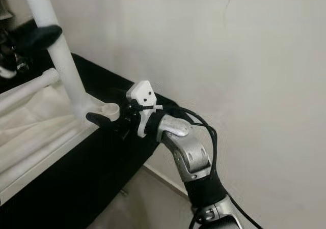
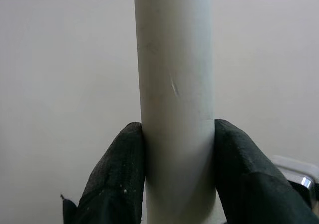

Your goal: Building children table

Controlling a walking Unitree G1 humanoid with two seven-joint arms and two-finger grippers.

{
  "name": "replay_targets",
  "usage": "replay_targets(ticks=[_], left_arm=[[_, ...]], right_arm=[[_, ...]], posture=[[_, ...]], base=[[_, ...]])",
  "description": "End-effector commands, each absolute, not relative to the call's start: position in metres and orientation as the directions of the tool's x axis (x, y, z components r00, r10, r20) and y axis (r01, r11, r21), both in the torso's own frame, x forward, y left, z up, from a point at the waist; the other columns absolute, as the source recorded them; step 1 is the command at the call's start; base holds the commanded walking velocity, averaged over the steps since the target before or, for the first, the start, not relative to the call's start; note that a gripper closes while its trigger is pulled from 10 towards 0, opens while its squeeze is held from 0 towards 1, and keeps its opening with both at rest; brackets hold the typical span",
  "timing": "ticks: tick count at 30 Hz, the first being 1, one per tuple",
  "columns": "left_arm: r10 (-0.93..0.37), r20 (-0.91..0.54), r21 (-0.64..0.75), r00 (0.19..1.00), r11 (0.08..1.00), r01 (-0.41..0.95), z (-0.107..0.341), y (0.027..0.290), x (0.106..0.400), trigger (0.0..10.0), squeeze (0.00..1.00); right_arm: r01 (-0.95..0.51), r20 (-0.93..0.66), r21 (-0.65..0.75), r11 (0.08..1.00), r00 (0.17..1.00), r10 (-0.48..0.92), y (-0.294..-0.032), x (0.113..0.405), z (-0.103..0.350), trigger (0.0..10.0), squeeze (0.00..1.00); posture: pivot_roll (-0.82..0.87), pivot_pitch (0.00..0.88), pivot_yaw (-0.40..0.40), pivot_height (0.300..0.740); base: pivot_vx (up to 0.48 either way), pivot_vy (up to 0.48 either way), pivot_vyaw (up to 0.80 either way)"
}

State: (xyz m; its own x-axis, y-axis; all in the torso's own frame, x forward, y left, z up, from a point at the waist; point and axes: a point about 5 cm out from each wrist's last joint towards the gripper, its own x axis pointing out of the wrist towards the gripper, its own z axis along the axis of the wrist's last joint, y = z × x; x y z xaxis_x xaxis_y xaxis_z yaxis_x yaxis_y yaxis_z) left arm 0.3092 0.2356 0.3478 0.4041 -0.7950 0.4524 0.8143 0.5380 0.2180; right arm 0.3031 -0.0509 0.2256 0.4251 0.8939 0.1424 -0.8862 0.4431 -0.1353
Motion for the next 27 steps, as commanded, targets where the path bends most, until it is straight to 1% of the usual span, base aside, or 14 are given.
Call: replay_targets(ticks=[1, 2, 4, 5, 9, 10, 12, 13, 15, 16, 21, 23, 24, 27], left_arm=[[-0.851, 0.423, 0.25, 0.312, 0.441, 0.862, 0.342, 0.225, 0.298, 10.0, 0.0], [-0.881, 0.396, 0.275, 0.26, 0.383, 0.882, 0.336, 0.216, 0.291, 10.0, 0.0], [-0.881, 0.396, 0.275, 0.26, 0.383, 0.882, 0.336, 0.216, 0.291, 10.0, 0.0], [-0.898, 0.382, 0.295, 0.221, 0.344, 0.891, 0.332, 0.208, 0.285, 10.0, 0.0], [-0.909, 0.371, 0.313, 0.192, 0.317, 0.895, 0.331, 0.201, 0.281, 10.0, 0.0], [-0.92, 0.363, 0.326, 0.149, 0.275, 0.904, 0.331, 0.193, 0.275, 10.0, 0.0], [-0.92, 0.363, 0.326, 0.149, 0.275, 0.904, 0.331, 0.193, 0.275, 10.0, 0.0], [-0.931, 0.348, 0.337, 0.109, 0.233, 0.912, 0.331, 0.185, 0.271, 10.0, 0.0], [-0.931, 0.348, 0.337, 0.109, 0.233, 0.912, 0.331, 0.185, 0.271, 10.0, 0.0], [-0.939, 0.336, 0.342, 0.078, 0.198, 0.919, 0.33, 0.18, 0.266, 10.0, 0.0], [-0.942, 0.334, 0.352, 0.036, 0.161, 0.922, 0.334, 0.177, 0.259, 10.0, 0.0], [-0.94, 0.34, 0.355, 0.026, 0.154, 0.922, 0.335, 0.175, 0.256, 10.0, 0.0], [-0.94, 0.341, 0.356, 0.024, 0.153, 0.922, 0.335, 0.174, 0.255, 10.0, 0.0], [-0.94, 0.341, 0.356, 0.024, 0.153, 0.922, 0.335, 0.174, 0.255, 10.0, 0.0]], right_arm=[[-0.892, 0.131, -0.202, 0.405, 0.385, 0.913, -0.047, 0.302, 0.235, 10.0, 0.0], [-0.881, 0.105, -0.244, 0.405, 0.391, 0.914, -0.047, 0.308, 0.242, 10.0, 0.0], [-0.881, 0.105, -0.244, 0.405, 0.391, 0.914, -0.047, 0.308, 0.242, 10.0, 0.0], [-0.89, 0.084, -0.264, 0.373, 0.364, 0.928, -0.047, 0.309, 0.249, 10.0, 1.0], [-0.888, 0.077, -0.285, 0.36, 0.353, 0.932, -0.047, 0.31, 0.254, 10.0, 1.0], [-0.9, 0.064, -0.304, 0.312, 0.308, 0.949, -0.042, 0.304, 0.257, 10.0, 0.67], [-0.9, 0.064, -0.304, 0.312, 0.308, 0.949, -0.042, 0.304, 0.257, 10.0, 0.67], [-0.917, 0.052, -0.298, 0.266, 0.263, 0.963, -0.035, 0.299, 0.259, 10.0, 0.0], [-0.917, 0.052, -0.298, 0.266, 0.263, 0.963, -0.035, 0.299, 0.259, 10.0, 0.0], [-0.921, 0.03, -0.293, 0.257, 0.26, 0.965, -0.029, 0.299, 0.259, 10.0, 0.0], [-0.928, -0.019, -0.224, 0.296, 0.308, 0.951, -0.018, 0.305, 0.251, 10.0, 0.0], [-0.948, 0.01, -0.167, 0.27, 0.272, 0.962, -0.014, 0.301, 0.251, 10.0, 0.0], [-0.956, 0.025, -0.142, 0.256, 0.255, 0.967, -0.012, 0.299, 0.251, 7.6, 0.0], [-0.956, 0.025, -0.142, 0.256, 0.255, 0.967, -0.012, 0.299, 0.251, 7.6, 0.0]], posture=[[-0.17, 0.0, -0.07, 0.74], [-0.17, 0.0, -0.074, 0.74], [-0.17, 0.0, -0.074, 0.74], [-0.17, 0.0, -0.076, 0.74], [-0.17, 0.0, -0.076, 0.74], [-0.17, 0.0, -0.075, 0.74], [-0.17, 0.0, -0.075, 0.74], [-0.17, 0.0, -0.075, 0.74], [-0.17, 0.0, -0.075, 0.74], [-0.17, 0.0, -0.076, 0.74], [-0.17, 0.0, -0.076, 0.74], [-0.17, 0.0, -0.081, 0.74], [-0.17, 0.0, -0.081, 0.74], [-0.17, 0.0, -0.081, 0.74]], base=[[0.0, 0.0, 0.0], [0.0, 0.0, 0.0], [0.0, 0.0, 0.0], [0.0, 0.0, 0.0], [0.0, 0.0, 0.0], [0.0, 0.0, 0.0], [0.0, 0.0, 0.0], [0.0, 0.0, 0.0], [0.0, 0.0, 0.0], [0.0, 0.0, 0.0], [0.0, 0.0, 0.0], [0.0, 0.0, 0.0], [0.0, 0.0, 0.0], [0.0, 0.0, 0.0]])
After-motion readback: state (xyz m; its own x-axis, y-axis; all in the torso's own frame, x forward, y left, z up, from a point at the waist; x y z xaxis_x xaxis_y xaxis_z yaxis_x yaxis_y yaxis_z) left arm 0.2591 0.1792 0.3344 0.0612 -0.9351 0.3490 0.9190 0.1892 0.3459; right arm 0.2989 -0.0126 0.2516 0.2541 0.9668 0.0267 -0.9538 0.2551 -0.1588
